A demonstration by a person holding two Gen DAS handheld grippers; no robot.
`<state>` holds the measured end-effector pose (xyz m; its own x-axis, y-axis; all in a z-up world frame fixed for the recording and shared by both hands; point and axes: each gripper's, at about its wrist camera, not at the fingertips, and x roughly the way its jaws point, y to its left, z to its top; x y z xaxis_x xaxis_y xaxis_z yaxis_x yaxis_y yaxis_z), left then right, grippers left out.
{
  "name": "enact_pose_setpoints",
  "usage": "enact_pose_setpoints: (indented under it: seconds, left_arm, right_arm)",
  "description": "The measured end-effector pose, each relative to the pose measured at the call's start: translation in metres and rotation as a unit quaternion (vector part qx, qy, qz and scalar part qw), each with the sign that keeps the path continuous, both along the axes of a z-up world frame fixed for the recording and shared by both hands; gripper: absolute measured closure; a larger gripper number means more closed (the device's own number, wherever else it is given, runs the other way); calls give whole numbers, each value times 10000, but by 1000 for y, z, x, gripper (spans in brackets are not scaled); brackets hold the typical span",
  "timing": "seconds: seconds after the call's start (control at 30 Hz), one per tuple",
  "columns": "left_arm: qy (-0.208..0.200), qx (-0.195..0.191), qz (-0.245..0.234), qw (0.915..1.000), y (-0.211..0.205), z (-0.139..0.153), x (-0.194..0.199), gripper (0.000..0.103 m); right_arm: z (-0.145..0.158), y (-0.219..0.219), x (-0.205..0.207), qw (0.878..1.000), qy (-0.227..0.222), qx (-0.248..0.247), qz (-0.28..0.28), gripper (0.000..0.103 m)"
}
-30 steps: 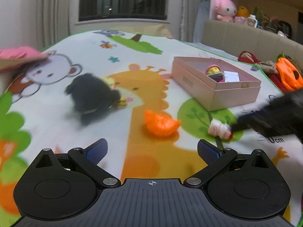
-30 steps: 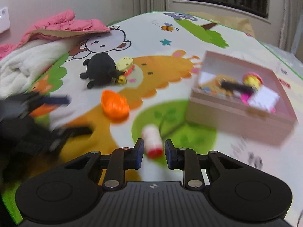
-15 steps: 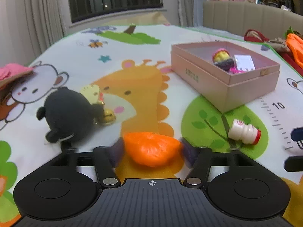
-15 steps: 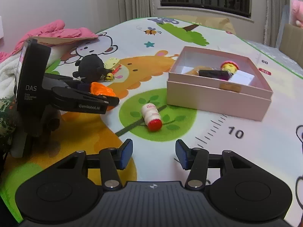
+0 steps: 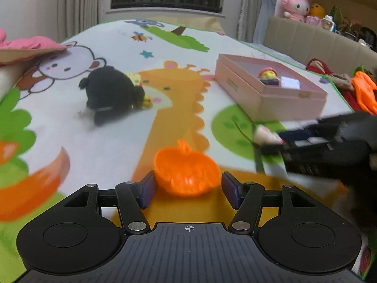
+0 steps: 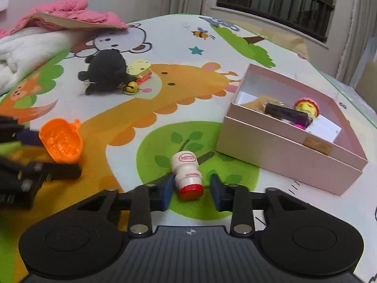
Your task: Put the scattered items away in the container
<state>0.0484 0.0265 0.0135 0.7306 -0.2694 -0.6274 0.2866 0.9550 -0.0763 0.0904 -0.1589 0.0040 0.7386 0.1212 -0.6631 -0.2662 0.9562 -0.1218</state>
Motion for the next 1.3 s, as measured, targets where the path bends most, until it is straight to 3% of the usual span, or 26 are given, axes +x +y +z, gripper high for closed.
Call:
enact_pose_setpoints:
  seconds: [0.23,0.37,0.5,0.57,0.67,0.83,1.17,1.23,1.3]
  left_arm:
    - [-18,-9,-15,10000,-2,2,-11,34]
    - [12,-61,10,10000,-4,2,-12,24]
    - [53,-97,26,9999,-8,3,-14,17]
    - [61,-84,25,9999,-9,4,-15,14]
    - [44,-66,40,10000,-8,7,-19,9]
    - [87,-37,147,9998,-2,7,-19,9]
    - [152,-82,226,9996,6,4,-25,7]
    - [101,-65,199,9997,6,5,-25,6]
    - [38,-56,165,9998,6,6,-23,6]
  right_arm:
    - [12,-4,-45,9945,310,191,980,78]
    - [14,-14,-77,9893,299,-180,1415,75]
    - [9,-29,-83,9926,1,-763,945,47]
    - [10,-37,-80,9950,-34,-789,618,47]
    - [15,-48,-82,9982,-39,-426,416,38]
    - [16,-42,-91,9974,-157,-139,689,31]
    - [7,-29,-68,9964,173,643,533,31]
    - [7,-31,-69,9955,222,784,492,36]
    - [6,-33,-71,9951,270,841,443,60]
